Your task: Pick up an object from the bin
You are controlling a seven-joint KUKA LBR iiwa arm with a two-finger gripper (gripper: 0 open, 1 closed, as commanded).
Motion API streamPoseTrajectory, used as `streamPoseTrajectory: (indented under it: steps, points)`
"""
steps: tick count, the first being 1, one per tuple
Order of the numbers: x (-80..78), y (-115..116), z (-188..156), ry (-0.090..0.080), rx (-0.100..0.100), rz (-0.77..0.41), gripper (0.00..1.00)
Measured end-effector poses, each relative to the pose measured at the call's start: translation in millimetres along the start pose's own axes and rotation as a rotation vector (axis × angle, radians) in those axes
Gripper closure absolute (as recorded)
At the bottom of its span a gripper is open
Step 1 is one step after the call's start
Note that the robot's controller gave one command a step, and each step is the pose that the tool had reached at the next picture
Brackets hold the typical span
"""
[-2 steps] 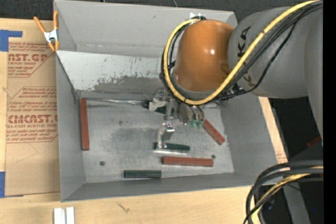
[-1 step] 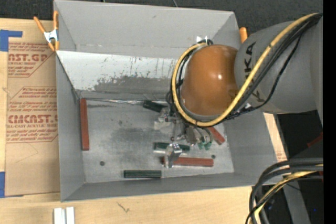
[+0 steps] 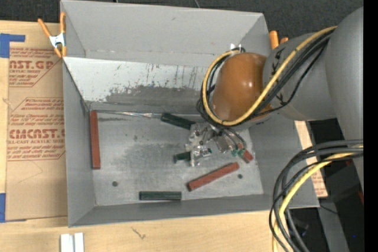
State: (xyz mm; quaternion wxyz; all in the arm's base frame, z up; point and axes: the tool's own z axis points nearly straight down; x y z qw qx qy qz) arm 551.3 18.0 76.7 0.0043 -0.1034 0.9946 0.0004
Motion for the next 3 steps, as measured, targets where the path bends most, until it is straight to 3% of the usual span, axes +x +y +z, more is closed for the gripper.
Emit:
streamPoseTrajectory:
  steps: [1, 2, 3]
  points:
    - [0.0, 0, 0, 0.0, 0.0, 0.0, 1.0]
    - [-13.3, 3, -39, 0.011, -0.001, 0.007, 1.0]
    - [1.4, 7, -133, 0.006, -0.001, -0.041, 1.0]
